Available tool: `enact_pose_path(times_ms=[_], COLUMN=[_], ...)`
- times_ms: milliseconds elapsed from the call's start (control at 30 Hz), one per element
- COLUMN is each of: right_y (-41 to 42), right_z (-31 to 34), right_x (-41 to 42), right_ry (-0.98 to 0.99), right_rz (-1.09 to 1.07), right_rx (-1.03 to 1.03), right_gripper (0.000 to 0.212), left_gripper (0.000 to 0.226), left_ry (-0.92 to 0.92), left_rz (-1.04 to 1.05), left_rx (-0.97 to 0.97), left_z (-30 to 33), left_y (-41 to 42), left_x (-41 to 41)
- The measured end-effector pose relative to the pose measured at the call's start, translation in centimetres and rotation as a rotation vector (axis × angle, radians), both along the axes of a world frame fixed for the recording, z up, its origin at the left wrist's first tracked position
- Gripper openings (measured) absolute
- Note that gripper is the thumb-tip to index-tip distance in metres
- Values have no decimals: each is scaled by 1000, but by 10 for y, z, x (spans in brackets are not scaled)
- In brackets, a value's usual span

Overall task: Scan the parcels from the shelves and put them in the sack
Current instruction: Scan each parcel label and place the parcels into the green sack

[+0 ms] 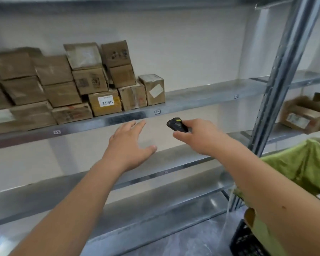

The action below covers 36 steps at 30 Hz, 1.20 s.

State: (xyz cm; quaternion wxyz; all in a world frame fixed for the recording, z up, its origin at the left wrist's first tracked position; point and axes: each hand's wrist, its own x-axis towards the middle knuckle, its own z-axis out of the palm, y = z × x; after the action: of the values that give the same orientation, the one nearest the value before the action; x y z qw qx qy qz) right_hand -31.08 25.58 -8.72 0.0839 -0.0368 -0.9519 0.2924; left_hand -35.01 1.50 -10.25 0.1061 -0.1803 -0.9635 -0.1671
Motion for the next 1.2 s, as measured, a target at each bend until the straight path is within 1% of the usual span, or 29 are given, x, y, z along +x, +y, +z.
enact_pose_path(times_ms=[67, 167, 367, 500, 700, 833, 933, 1033, 1200], right_y=[0, 6, 28, 47, 82, 101, 108, 111, 117], right_z=[10, 22, 40, 51, 65, 68, 70, 69, 67], right_x=[-13, -35, -88, -139, -221, -271, -300, -324, -350], right_ry=[28, 58, 85, 132, 165, 163, 143, 138, 123], right_rz=[3, 4, 18, 54, 109, 143, 172, 195, 235], right_rx=[29, 65, 71, 108, 121, 157, 158, 182, 227], right_gripper=[34, 35, 32, 34, 37, 36, 35, 39, 41], left_gripper=[95, 97, 93, 91, 87, 89, 83, 74, 62], left_ry=[-25, -24, 28, 64, 96, 64, 10, -25, -18], left_rz=[-20, -38, -43, -43, 35, 86, 99, 145, 180], left_rx=[75, 127, 131, 162, 104, 68, 151, 231, 318], left_z=[10, 25, 49, 68, 88, 97, 103, 103, 103], left_y=[0, 7, 33, 59, 97, 116, 127, 134, 142], left_x=[-8, -27, -85, -135, -203, -242, -267, -287, -307])
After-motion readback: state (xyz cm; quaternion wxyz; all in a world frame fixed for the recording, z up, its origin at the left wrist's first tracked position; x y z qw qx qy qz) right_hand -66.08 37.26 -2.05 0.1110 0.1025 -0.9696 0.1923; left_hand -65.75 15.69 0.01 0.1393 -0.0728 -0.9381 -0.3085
